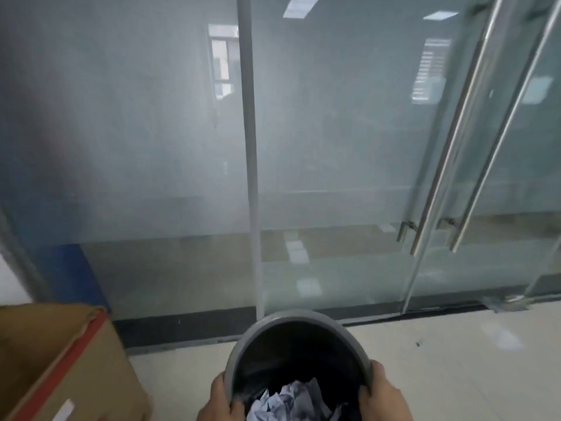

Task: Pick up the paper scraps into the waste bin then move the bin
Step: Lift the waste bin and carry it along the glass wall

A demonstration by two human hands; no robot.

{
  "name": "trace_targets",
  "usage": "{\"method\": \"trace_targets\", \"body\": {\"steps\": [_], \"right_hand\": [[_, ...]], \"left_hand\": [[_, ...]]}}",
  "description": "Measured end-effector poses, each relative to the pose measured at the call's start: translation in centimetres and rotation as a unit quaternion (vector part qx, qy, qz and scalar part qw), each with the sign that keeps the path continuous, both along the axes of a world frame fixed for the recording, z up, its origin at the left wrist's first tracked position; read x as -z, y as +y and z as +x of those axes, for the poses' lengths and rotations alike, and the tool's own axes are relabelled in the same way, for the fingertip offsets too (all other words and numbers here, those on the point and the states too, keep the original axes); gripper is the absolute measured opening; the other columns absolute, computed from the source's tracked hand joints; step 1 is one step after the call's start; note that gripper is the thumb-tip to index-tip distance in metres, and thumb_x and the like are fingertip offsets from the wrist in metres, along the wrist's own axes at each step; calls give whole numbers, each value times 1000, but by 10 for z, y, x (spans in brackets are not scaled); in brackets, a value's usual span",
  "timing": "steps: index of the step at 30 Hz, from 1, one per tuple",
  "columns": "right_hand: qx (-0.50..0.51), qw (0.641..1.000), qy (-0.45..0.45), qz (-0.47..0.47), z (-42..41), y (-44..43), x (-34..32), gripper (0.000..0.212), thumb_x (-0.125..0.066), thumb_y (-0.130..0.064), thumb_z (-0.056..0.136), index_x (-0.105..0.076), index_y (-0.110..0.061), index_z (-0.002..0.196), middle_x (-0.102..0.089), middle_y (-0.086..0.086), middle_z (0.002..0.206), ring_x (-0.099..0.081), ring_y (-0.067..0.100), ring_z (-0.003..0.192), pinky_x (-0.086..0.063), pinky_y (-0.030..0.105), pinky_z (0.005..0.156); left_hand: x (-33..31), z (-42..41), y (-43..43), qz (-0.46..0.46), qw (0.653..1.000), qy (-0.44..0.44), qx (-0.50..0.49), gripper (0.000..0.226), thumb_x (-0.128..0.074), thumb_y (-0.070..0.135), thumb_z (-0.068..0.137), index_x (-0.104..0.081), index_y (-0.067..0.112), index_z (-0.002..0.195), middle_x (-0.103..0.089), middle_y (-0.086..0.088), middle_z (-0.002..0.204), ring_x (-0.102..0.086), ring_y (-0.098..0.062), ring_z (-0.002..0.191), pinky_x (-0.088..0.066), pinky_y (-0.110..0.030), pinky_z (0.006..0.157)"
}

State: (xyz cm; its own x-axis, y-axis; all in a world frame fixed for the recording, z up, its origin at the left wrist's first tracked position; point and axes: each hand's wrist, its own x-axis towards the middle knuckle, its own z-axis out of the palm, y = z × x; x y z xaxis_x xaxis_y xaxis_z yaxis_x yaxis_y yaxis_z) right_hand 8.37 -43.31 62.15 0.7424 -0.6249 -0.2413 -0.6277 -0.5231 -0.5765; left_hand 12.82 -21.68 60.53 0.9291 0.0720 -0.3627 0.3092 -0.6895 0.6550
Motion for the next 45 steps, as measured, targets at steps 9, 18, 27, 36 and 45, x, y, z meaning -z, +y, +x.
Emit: {"method": "trace_targets", "body": {"steps": [9, 18, 27, 36, 45], "right_hand": [[-101, 985, -141, -1, 48, 14, -281, 11, -45, -13, 83, -45, -13, 93, -61, 16, 91, -64, 35, 77, -46, 28, 47], [-106, 979, -175, 0, 28, 56, -319, 17, -41, -15, 82, -47, -14, 98, -54, 9, 80, -59, 30, 62, -38, 22, 32], [-70, 982, -173, 9, 8, 73, -308, 24, -41, -16, 82, -49, -14, 105, -59, 11, 88, -62, 30, 68, -42, 24, 37], [68, 983, -163, -44, -81, -20, -296, 23, -47, -14, 82, -54, -12, 104, -63, 14, 91, -64, 33, 74, -51, 32, 53], [191, 965, -165, -73, -201, -138, -303, 17, -43, -11, 81, -52, -11, 95, -63, 20, 80, -60, 33, 52, -42, 27, 36]], "left_hand": [[-303, 17, 69, -129, 978, -164, -4, 11, -46, 17, 99, -52, 16, 108, -66, -17, 89, -64, -23, 55, -46, -23, 35], [-343, -13, 109, -130, 972, -198, -1, 13, -45, 20, 101, -49, 16, 113, -70, -15, 85, -59, -15, 43, -50, -24, 40], [-333, -8, 124, -130, 974, -183, 16, 13, -46, 19, 100, -49, 14, 112, -67, -17, 90, -60, -18, 45, -50, -25, 40], [-312, -14, 8, -147, 965, -164, 144, 13, -45, 22, 100, -43, 17, 112, -64, -13, 84, -56, -13, 40, -48, -22, 36], [-311, -71, -151, -164, 942, -121, 267, 23, -43, 24, 99, -47, 15, 120, -64, -14, 98, -69, -25, 65, -60, -30, 45]]}}
